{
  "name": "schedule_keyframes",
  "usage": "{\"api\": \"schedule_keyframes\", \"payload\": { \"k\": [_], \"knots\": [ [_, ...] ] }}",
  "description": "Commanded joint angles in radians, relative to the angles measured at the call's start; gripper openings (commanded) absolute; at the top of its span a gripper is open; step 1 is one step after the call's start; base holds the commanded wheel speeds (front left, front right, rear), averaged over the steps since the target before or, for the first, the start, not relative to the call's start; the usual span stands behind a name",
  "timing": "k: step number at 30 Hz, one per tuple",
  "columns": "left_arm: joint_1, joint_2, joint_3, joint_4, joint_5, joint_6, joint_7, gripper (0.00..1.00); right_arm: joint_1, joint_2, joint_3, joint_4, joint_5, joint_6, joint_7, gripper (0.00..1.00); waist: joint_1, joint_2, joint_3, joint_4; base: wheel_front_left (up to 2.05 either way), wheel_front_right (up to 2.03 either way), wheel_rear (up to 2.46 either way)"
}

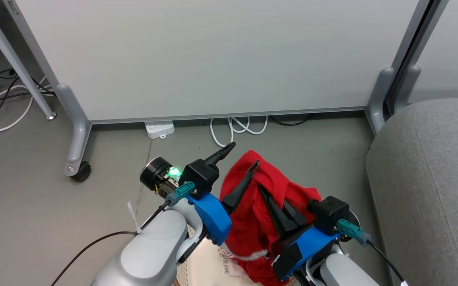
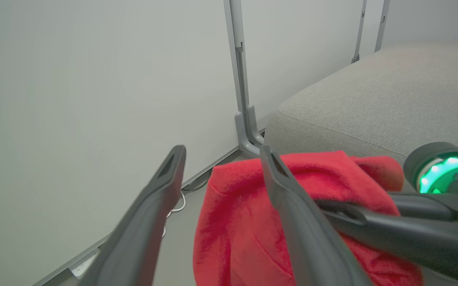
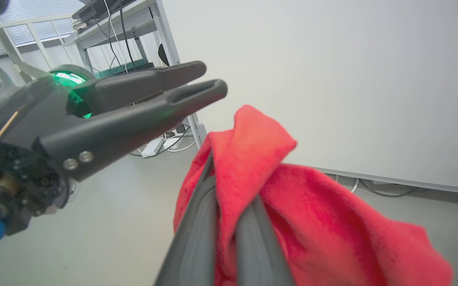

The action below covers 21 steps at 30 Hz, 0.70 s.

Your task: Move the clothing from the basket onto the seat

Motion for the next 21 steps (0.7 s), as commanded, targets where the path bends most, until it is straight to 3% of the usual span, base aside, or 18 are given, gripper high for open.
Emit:
{"api": "schedule_keyframes", "payload": {
  "k": [1,21],
  "knots": [
    [0.009,0.000,0.006,0.002,0.005,-0.004,-0.005,1.00,0.012,-0.003,-0.006,0.004,-0.007,0.000,-0.005,0.00,0.0000,0.0000,0.002,-0.001,0.00,0.00,0.00],
    [-0.041,0.010,0.018,0.002,0.022,-0.011,-0.005,1.00,-0.039,-0.003,-0.136,-0.006,-0.081,0.000,-0.005,0.00,0.0000,0.0000,0.104,-0.099,0.00,0.00,0.00]
  ]
}}
